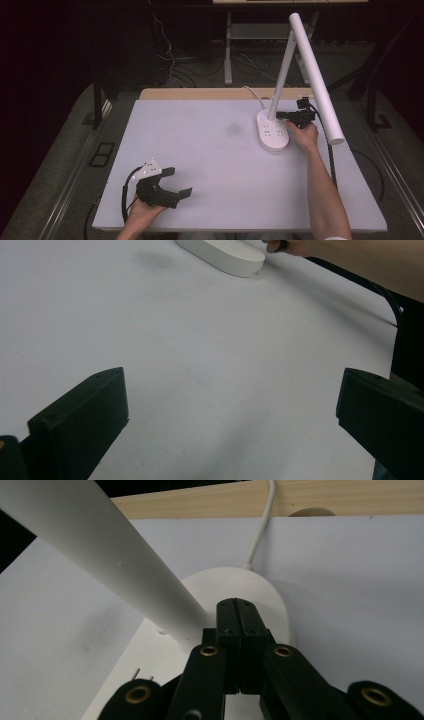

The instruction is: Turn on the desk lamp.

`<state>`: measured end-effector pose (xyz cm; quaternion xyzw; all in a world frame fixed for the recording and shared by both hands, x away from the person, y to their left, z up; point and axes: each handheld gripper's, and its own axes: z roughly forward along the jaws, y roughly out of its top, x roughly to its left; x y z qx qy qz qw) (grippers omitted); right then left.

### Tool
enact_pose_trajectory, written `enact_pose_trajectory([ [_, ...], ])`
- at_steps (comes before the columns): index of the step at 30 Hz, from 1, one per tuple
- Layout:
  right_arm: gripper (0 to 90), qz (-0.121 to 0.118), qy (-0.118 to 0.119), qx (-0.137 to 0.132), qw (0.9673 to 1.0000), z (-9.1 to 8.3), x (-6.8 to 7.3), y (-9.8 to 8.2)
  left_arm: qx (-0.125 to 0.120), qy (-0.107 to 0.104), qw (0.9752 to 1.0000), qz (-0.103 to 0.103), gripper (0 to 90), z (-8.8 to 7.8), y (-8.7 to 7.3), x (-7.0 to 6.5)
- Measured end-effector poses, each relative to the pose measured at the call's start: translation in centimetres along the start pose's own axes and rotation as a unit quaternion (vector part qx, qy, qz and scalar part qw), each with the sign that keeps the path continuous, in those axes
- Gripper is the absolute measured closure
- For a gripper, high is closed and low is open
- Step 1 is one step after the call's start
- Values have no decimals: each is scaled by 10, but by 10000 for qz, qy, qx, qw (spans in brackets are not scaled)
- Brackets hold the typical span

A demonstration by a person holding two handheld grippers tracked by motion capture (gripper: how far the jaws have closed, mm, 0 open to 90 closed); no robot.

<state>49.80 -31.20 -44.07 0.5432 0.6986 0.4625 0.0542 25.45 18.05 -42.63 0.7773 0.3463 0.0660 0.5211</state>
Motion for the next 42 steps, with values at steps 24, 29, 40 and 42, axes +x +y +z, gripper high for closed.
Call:
enact_pose_trajectory([
  [24, 900, 27, -75, -121, 9999, 2, 2, -5, 52, -18, 10000, 37, 0, 2, -1, -1],
  [29, 899, 25, -114, -120, 9999, 2, 3, -5, 60, -27, 10000, 28, 0, 2, -1, -2],
  [40, 896, -101, -258, -95, 9996, -16, 5, 2, 57, -38, 10000, 17, 0, 2, 0, -2],
  [42, 896, -137, -285, -75, 9995, -18, 4, 3, 60, -37, 10000, 15, 0, 2, 0, -2],
])
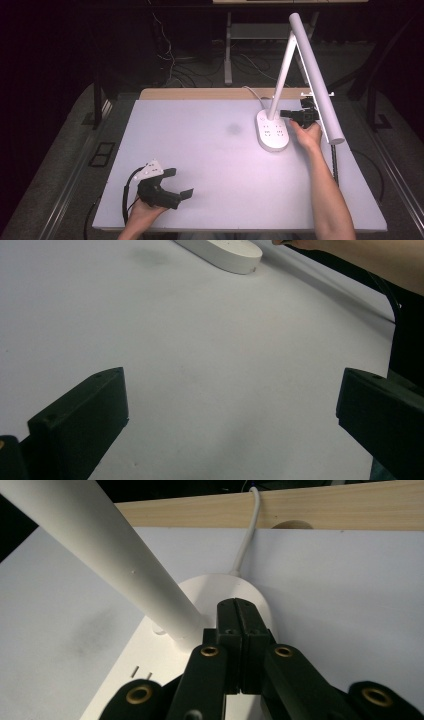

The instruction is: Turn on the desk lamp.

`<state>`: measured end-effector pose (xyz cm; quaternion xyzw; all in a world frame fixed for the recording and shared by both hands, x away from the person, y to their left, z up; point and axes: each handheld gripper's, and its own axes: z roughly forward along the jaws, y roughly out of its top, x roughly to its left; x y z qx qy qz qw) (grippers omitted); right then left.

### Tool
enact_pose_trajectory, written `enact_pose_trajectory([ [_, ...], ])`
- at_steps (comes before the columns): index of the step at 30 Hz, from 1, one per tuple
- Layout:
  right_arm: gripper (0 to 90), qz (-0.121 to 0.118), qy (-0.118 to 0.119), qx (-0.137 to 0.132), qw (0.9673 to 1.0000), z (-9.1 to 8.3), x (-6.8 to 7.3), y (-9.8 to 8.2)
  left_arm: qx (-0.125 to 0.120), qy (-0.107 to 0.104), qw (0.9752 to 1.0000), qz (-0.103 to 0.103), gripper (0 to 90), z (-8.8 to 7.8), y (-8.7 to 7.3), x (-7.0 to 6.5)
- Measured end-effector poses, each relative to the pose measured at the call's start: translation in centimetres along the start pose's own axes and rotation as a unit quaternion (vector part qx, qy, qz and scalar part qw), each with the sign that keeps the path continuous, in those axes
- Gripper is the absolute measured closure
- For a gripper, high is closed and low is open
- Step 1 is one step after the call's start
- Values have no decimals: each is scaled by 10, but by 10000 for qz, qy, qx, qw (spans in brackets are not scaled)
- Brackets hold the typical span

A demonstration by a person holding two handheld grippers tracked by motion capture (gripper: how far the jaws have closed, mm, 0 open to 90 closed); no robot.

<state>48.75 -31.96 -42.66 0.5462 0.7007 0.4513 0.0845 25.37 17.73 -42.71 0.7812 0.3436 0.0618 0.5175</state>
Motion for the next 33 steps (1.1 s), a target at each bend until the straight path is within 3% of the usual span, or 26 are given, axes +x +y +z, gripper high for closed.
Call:
enact_pose_trajectory([
  [6, 896, -88, -30, 101, 9999, -13, 2, 0, -10, 11, 10000, -22, 0, 0, 0, 2],
  [16, 896, -409, -17, 271, 9988, -36, 19, -2, 6, -18, 10000, -10, 0, 1, 0, 0],
  [19, 857, -419, 61, 270, 9987, -42, 26, -2, 6, -26, 10000, -9, 0, 1, 0, 0],
  [26, 676, -407, 104, 217, 9989, -54, 37, -7, -20, -50, 10000, -14, 0, 1, 0, 0],
  [33, 430, -357, 122, 209, 9991, -69, 45, -17, -37, -70, 10000, -12, 0, 2, 1, 0],
])
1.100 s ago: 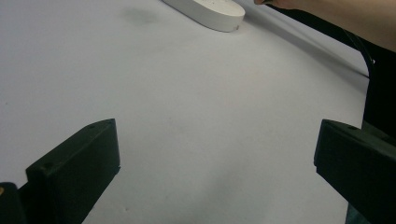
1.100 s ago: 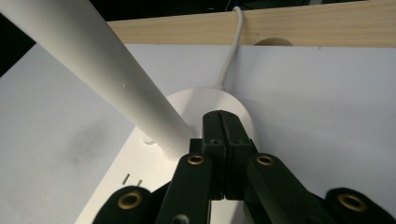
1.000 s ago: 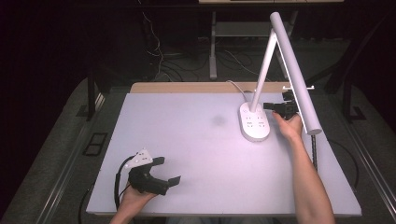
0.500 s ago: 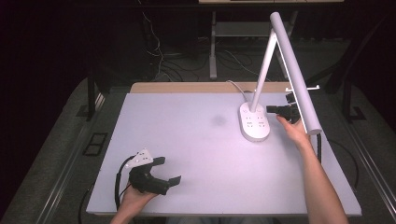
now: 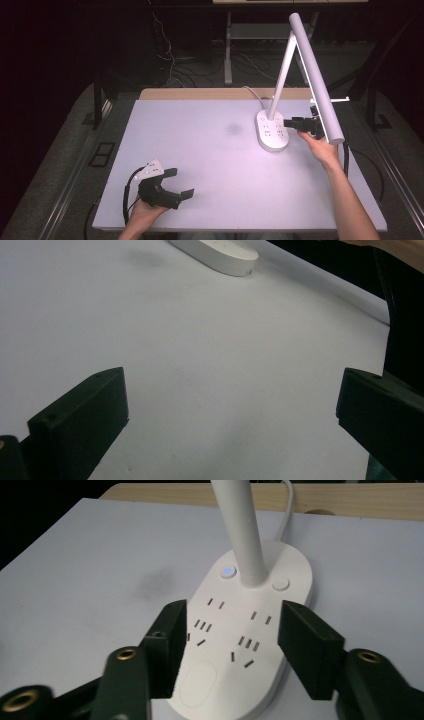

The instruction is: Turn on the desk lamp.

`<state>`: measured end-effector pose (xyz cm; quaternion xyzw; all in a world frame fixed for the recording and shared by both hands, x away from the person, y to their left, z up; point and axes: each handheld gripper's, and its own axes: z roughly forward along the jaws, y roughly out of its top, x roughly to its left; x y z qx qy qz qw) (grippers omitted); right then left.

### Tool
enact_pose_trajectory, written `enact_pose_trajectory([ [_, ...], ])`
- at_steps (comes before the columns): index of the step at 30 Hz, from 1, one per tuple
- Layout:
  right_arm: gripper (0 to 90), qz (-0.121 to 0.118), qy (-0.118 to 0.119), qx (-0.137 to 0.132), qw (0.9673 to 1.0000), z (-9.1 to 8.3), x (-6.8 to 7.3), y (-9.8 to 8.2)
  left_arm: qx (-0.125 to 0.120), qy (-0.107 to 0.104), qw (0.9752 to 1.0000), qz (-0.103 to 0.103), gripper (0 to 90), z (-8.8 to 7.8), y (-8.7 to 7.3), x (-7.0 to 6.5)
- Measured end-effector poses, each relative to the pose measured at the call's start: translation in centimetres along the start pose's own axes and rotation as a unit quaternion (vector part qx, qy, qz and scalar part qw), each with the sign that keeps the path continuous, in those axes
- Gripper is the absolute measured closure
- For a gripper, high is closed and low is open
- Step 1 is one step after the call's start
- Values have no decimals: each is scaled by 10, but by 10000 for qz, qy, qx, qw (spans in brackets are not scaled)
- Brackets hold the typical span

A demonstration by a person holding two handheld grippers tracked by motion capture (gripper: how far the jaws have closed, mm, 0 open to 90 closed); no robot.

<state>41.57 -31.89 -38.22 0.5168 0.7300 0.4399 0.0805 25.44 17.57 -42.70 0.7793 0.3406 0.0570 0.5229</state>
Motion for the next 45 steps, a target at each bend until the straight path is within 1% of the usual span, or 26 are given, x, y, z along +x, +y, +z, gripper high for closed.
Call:
enact_pose_trajectory([
  [2, 339, 19, 44, -52, 10000, -4, 2, -4, -4, -3, 10000, 12, 0, 0, 0, 0],
  [5, 149, 14, 128, -53, 9999, -10, 7, -8, -6, -10, 10000, 19, 0, 0, 0, 0],
  [6, 106, 11, 148, -74, 9999, -12, 8, -10, -7, -13, 10000, 18, 0, 0, 0, 0],
  [7, 88, 37, 164, -85, 9998, -14, 10, -13, -8, -17, 10000, 21, 0, 0, 0, -1],
  [8, 0, 59, 195, -83, 9998, -15, 11, -15, -4, -23, 10000, 21, 0, 0, 0, -1],
  [11, 2, 55, 307, -77, 9995, -19, 17, -22, -10, -29, 10000, 18, 0, 0, 0, -1],
  [14, 2, -55, 302, -58, 9995, -23, 24, -28, 3, -29, 10000, 28, 0, 1, 0, -1],
  [19, 2, -81, 457, -187, 9987, -31, 37, -37, 1, -12, 10000, 28, 0, 0, 0, 0],
  [22, 2, -165, 522, -168, 9984, -35, 45, -43, -6, -12, 10000, 23, 0, 0, 1, 0],
  [26, 3, -312, 591, -225, 9975, -42, 56, -52, 0, -14, 10000, 26, 0, 0, 1, 0],
  [31, 3, -453, 622, -307, 9966, -48, 65, -67, 11, -14, 10000, 27, 0, 0, 1, 0],
  [34, 3, -480, 668, -347, 9960, -50, 71, -77, 30, -12, 10000, 38, 0, 0, 1, 1],
  [37, 3, -625, 686, -318, 9952, -52, 77, -85, 35, -17, 10000, 19, 0, 0, 1, 1],
  [39, 3, -722, 687, -354, 9944, -53, 80, -92, 59, -12, 10000, 34, 0, 0, 0, 1],
  [41, 3, -716, 694, -386, 9943, -53, 84, -100, 52, -13, 10000, 11, 0, 0, 0, 1],
  [42, 3, -771, 701, -414, 9937, -53, 85, -104, 51, -13, 10000, 19, 0, 0, 0, 1],
  [43, 3, -753, 708, -387, 9939, -52, 87, -107, 51, -16, 10000, 15, 0, 0, 0, 1],
  [44, 3, -833, 695, -357, 9935, -51, 87, -110, 50, -14, 10000, 21, 0, 0, 0, 1],
  [45, 3, -865, 682, -346, 9933, -51, 88, -113, 57, -20, 10000, 31, 0, 0, 0, 1],
])
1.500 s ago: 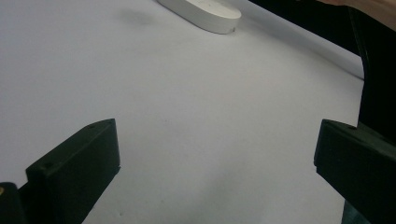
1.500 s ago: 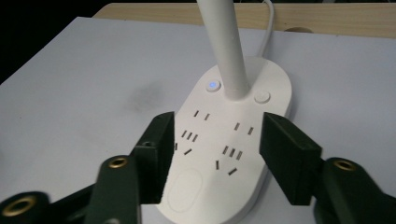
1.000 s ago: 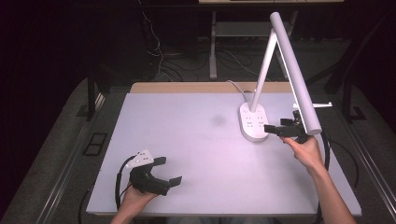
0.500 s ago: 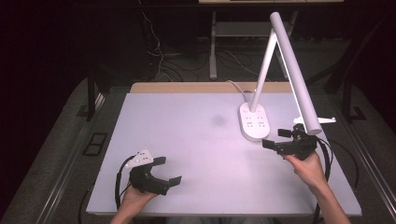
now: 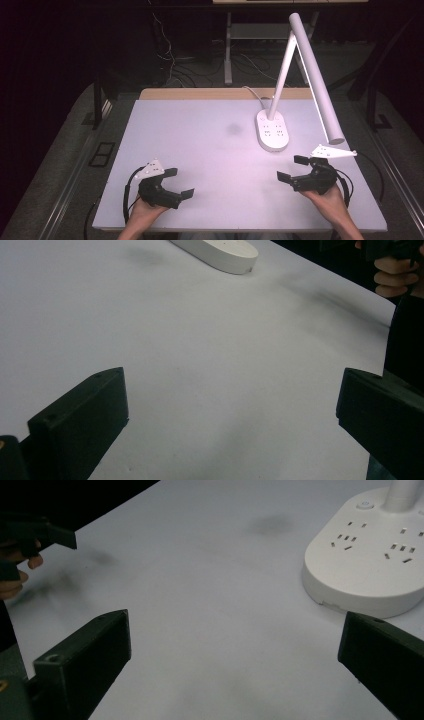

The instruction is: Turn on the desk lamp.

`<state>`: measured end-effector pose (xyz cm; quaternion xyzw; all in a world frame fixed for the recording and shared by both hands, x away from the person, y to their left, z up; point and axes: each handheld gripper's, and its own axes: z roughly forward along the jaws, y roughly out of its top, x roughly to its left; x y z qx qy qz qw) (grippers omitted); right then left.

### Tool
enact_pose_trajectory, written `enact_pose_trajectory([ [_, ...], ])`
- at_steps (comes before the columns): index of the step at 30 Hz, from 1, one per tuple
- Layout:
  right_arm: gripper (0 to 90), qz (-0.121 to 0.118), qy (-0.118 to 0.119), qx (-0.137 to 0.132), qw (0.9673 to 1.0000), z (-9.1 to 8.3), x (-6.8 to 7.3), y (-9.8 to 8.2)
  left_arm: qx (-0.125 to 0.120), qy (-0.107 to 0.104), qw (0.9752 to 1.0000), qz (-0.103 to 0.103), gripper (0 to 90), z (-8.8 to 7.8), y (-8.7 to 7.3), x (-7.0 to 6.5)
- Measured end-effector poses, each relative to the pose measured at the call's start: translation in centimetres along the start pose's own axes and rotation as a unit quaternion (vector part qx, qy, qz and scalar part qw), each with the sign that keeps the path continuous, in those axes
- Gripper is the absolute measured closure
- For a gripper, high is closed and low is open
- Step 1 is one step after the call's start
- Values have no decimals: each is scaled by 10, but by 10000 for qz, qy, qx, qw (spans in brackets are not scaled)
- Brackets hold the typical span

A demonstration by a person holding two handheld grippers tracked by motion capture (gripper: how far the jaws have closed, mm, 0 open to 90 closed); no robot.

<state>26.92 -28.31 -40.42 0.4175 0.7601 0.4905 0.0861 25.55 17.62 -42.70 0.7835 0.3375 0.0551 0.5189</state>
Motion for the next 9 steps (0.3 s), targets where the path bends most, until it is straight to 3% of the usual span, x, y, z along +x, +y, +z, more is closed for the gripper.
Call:
enact_pose_trajectory([
  [9, 3, -2, -44, 185, 9998, 0, 6, -24, 0, 9, 10000, -20, 0, 1, 0, 0],
])
